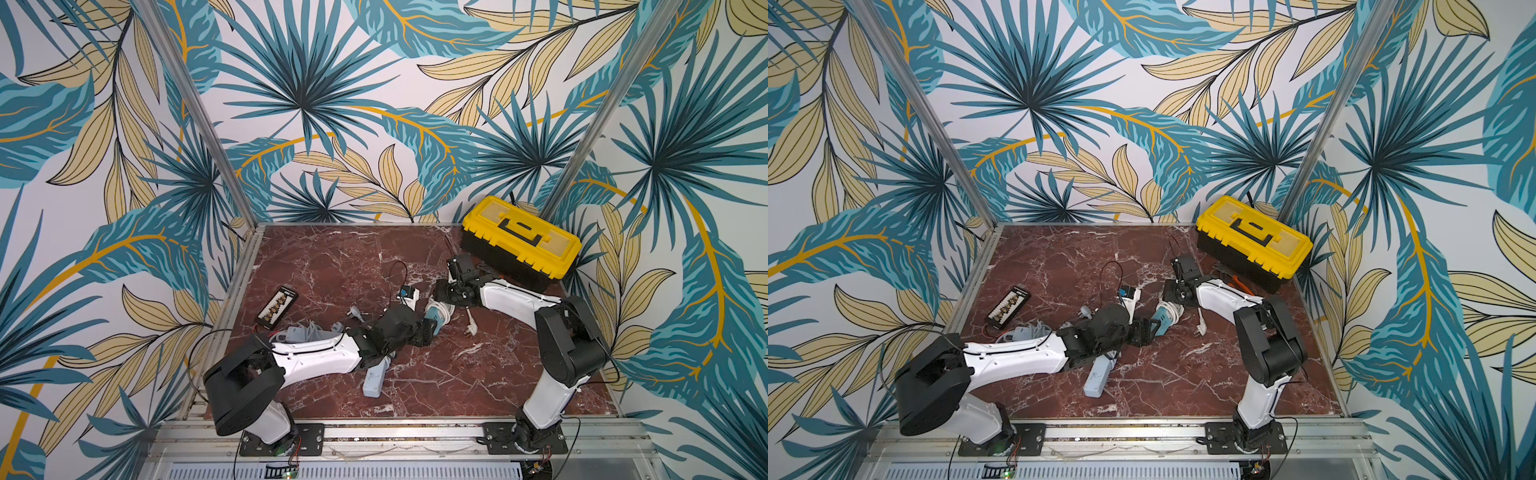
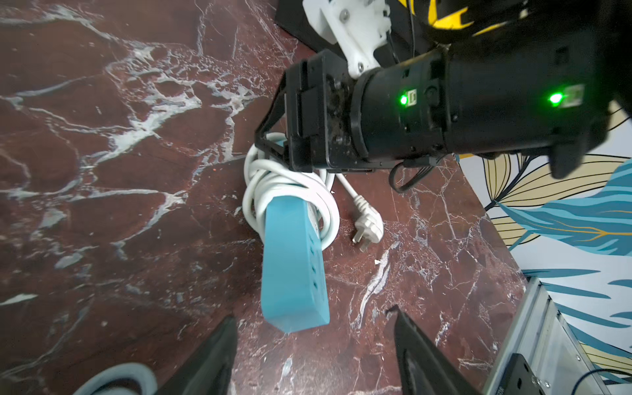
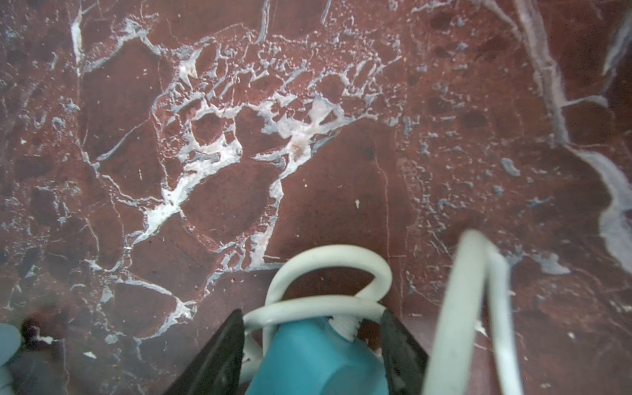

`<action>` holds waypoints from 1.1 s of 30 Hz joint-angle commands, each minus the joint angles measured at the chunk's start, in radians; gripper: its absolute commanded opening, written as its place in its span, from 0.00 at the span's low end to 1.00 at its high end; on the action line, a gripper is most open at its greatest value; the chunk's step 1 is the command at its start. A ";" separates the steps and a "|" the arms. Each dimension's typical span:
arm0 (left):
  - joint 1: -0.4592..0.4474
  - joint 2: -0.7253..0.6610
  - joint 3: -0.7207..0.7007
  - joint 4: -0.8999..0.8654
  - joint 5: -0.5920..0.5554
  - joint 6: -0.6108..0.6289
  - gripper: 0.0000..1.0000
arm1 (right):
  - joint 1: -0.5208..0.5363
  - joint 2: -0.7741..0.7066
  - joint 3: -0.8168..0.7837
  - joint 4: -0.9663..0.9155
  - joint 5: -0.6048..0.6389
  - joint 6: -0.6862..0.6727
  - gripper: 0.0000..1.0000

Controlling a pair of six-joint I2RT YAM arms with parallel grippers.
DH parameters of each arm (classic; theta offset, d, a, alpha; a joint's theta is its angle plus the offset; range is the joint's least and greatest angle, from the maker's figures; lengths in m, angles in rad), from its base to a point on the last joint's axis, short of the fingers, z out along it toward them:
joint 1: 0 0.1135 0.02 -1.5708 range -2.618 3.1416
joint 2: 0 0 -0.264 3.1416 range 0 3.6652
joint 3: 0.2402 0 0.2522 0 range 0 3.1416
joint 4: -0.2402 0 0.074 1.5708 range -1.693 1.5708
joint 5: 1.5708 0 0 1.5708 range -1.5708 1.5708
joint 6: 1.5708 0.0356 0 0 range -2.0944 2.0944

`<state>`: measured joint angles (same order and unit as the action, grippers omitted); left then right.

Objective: Wrap the cord around the power strip
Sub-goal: Place the power strip at the center of the board.

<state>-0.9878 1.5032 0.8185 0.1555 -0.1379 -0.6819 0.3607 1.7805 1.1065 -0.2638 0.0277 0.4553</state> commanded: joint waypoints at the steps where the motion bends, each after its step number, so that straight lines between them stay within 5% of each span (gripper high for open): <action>1: -0.003 -0.059 -0.024 -0.051 -0.051 0.059 0.73 | 0.001 -0.011 0.002 -0.102 0.021 -0.068 0.64; 33: 0.038 -0.121 -0.015 -0.122 -0.109 0.175 0.74 | 0.012 -0.076 0.068 -0.193 0.011 -0.042 0.78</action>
<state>-0.9516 1.3933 0.8055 0.0429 -0.2401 -0.5259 0.3676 1.7264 1.1530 -0.4091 0.0231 0.4114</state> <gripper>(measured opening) 0.743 0.779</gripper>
